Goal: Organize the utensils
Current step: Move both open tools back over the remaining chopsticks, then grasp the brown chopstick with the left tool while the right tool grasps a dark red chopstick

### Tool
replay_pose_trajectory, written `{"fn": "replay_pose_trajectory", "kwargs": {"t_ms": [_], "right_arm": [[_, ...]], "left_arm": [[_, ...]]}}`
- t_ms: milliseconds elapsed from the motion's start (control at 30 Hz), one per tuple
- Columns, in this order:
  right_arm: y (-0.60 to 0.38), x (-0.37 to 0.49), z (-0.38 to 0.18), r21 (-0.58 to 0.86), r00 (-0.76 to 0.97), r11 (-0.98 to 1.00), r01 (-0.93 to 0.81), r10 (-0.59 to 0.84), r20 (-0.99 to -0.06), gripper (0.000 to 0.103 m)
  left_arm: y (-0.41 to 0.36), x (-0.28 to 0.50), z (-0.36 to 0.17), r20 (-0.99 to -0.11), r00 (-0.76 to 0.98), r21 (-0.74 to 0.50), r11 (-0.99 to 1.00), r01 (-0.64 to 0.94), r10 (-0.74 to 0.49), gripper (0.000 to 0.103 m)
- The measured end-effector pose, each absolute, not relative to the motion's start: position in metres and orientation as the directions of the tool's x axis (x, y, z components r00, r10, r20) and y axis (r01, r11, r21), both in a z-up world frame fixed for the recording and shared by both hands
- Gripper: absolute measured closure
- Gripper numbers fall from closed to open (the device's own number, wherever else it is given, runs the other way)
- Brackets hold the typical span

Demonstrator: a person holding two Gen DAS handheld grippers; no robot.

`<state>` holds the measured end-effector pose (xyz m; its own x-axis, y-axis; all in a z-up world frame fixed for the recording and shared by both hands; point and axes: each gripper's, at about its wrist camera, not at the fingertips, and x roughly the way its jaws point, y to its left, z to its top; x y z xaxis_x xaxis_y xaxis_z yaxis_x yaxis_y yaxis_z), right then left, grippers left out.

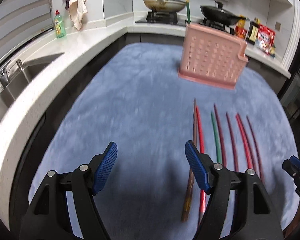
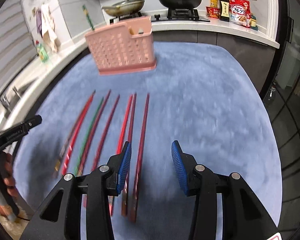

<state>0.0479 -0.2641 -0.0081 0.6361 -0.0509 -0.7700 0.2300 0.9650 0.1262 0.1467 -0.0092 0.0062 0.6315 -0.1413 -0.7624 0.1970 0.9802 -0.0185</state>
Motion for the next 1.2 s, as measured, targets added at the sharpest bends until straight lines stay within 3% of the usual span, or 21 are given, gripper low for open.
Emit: {"fn": "replay_pose_trajectory", "kwargs": {"t_ms": [200,533,1033,1200], "right_arm": [[-0.250,0.029,-0.032,0.118,0.614,0.965,0.233,-0.053,-0.788,0.061],[-0.239,0.028,-0.055,0.122,0.570,0.967,0.223,-0.027,-0.821,0.082],[-0.242,0.015,-0.060,0.105,0.570,0.965,0.240,-0.052,-0.820,0.096],[-0.244,0.011,-0.061,0.116,0.570,0.963,0.244,-0.046,-0.820,0.096]], "left_arm": [[-0.008,0.127,-0.017,-0.786,0.603,-0.015,0.979,0.205,-0.138,0.036],[-0.011,0.117,-0.034,-0.806,0.576,-0.007,0.976,0.216,-0.133,0.036],[-0.002,0.107,-0.043,-0.818,0.552,-0.040,0.975,0.221,-0.159,0.036],[-0.009,0.102,-0.044,-0.819,0.547,-0.041,0.969,0.245,-0.173,0.036]]}}
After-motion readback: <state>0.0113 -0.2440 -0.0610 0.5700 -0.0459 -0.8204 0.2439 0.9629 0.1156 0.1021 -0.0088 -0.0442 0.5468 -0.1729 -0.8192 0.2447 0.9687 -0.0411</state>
